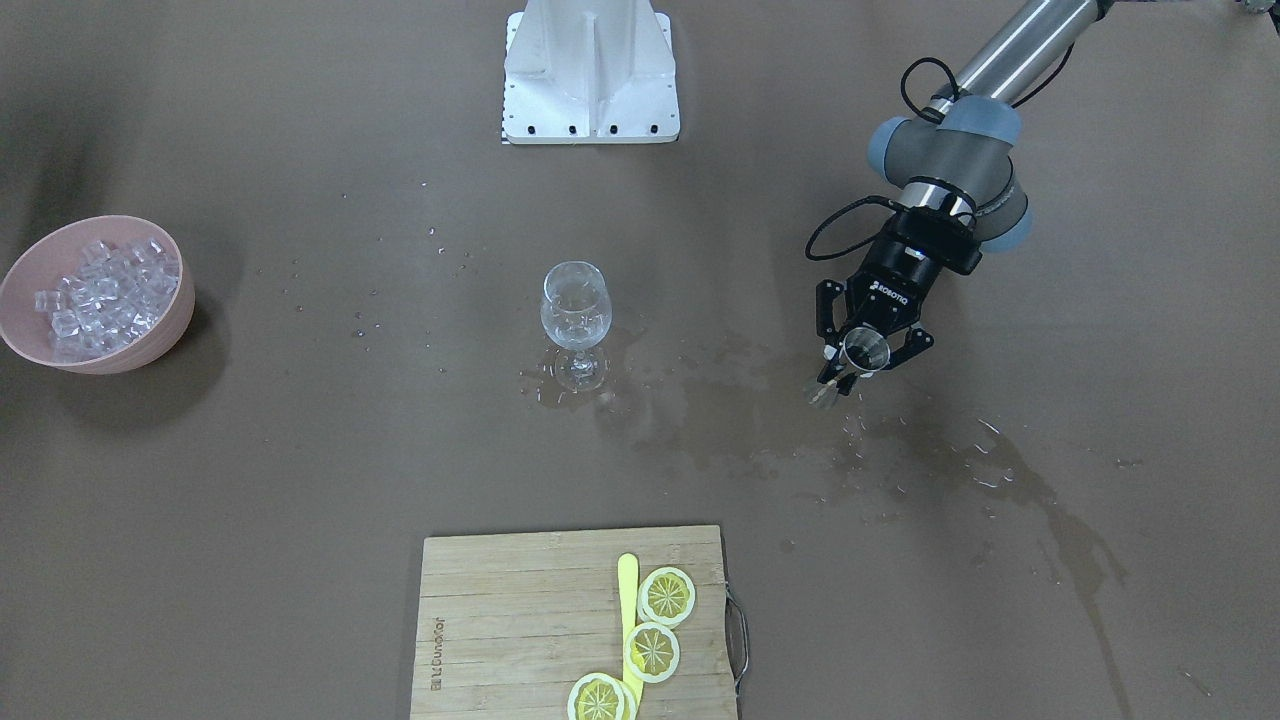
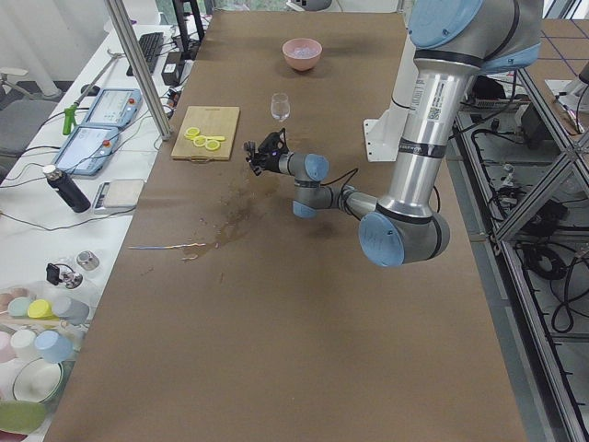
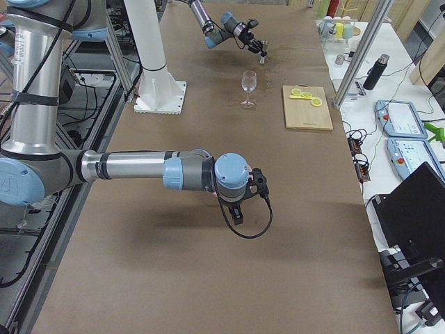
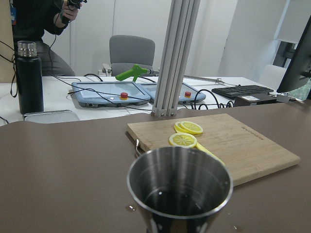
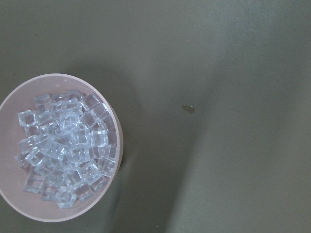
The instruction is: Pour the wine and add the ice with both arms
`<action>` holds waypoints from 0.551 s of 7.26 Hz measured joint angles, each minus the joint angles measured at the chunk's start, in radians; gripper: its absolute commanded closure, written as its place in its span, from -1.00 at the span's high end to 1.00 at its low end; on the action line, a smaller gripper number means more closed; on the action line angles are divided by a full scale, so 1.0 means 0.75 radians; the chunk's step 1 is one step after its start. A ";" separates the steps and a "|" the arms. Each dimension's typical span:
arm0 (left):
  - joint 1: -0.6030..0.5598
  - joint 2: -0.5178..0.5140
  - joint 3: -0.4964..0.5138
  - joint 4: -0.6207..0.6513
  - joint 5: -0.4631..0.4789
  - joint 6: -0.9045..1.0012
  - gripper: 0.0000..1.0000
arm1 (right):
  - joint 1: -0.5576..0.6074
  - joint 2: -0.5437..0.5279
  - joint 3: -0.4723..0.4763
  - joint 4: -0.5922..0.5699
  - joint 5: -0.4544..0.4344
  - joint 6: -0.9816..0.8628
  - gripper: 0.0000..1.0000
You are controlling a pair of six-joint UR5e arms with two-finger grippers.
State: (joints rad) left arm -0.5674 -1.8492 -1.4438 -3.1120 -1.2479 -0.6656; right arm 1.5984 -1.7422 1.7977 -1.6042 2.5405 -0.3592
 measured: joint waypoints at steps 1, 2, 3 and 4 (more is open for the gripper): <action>0.001 -0.015 -0.028 0.018 0.001 0.086 -1.00 | 0.000 -0.001 -0.022 0.005 0.003 0.000 1.00; 0.004 -0.027 -0.068 0.065 0.001 0.127 -1.00 | 0.000 -0.003 -0.037 0.007 0.007 0.000 1.00; 0.010 -0.041 -0.135 0.152 0.001 0.143 -1.00 | 0.000 -0.006 -0.048 0.007 0.009 0.000 1.00; 0.019 -0.055 -0.216 0.268 0.004 0.151 -1.00 | 0.000 -0.009 -0.059 0.008 0.009 0.000 1.00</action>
State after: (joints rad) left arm -0.5533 -1.8902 -1.6056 -2.9111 -1.2450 -0.5526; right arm 1.5984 -1.7489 1.7535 -1.5981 2.5477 -0.3590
